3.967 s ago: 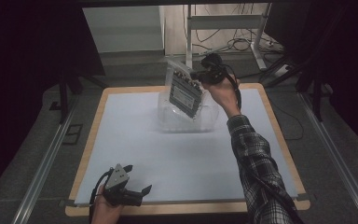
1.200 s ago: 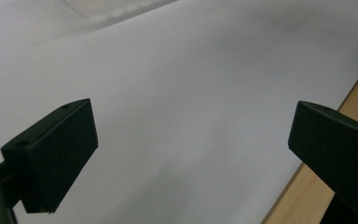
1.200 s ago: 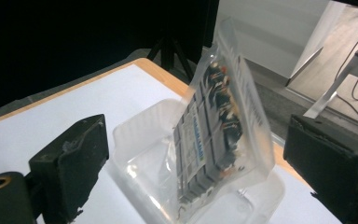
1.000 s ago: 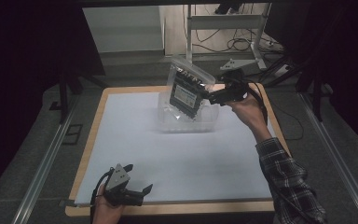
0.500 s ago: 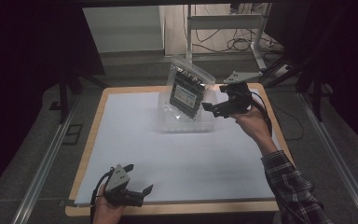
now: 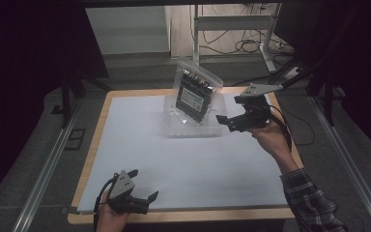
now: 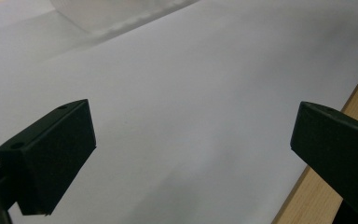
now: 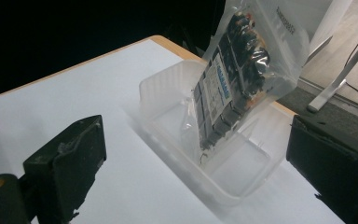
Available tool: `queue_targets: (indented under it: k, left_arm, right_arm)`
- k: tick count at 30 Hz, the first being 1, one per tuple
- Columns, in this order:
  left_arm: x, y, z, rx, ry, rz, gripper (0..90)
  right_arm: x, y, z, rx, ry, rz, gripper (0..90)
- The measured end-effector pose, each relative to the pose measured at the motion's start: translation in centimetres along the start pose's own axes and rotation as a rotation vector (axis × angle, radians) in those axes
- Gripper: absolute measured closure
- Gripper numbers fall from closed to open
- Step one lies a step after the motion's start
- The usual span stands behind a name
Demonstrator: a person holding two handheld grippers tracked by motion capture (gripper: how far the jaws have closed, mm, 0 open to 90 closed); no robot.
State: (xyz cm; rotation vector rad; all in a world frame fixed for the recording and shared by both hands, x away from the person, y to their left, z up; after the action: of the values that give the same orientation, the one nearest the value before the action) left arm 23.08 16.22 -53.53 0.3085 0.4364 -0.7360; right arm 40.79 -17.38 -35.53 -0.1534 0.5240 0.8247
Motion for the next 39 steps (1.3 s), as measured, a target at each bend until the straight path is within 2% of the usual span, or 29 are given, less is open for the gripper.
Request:
queue_targets:
  k: [4, 11, 17, 21, 26, 34, 39]
  left_arm:
    - [0.0, -0.1, 0.0, 0.018, -0.004, 0.005, 0.0]
    - [0.0, 0.2, 0.0, -0.006, -0.023, -0.002, 0.0]
    - [0.0, 0.2, 0.0, -0.008, -0.022, 0.000, 0.0]
    - [-0.1, 0.3, 0.0, -0.005, -0.015, 0.018, 0.0]
    - [0.0, 0.3, 0.0, -0.006, -0.011, 0.014, 0.0]
    - [0.1, 0.2, 0.0, -0.009, -0.001, 0.016, 0.0]
    - [0.1, 0.2, 0.0, -0.008, 0.007, 0.017, 0.0]
  right_arm:
    - [-0.9, 0.3, -0.5, -0.001, -0.007, -0.006, 4.6]
    - [-2.1, 0.9, -1.7, -0.001, -0.011, -0.014, 4.3]
    - [-2.8, 1.3, -2.6, 0.003, -0.019, -0.017, 3.6]
    - [-3.3, 1.7, -3.7, -0.001, -0.016, -0.026, 2.3]
    - [-3.9, 2.1, -4.9, -0.005, -0.021, -0.038, 0.6]
    - [-4.4, 2.5, -7.2, 0.011, -0.009, -0.027, 0.1]
    - [-4.8, 2.6, -8.8, -0.005, -0.004, -0.031, 0.0]
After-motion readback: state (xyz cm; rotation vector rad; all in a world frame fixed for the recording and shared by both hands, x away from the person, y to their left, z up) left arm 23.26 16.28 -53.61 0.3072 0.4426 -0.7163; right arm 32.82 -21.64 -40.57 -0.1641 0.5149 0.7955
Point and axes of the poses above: each handheld gripper's, and its own axes: x roughly forward along the jaws, z roughly out of its top, y roughly to its left, the point moved 3 cm from there along x, roughly forward along the jaws, and after that the axes turned 9 degrees about x, right-handed, at the moved point
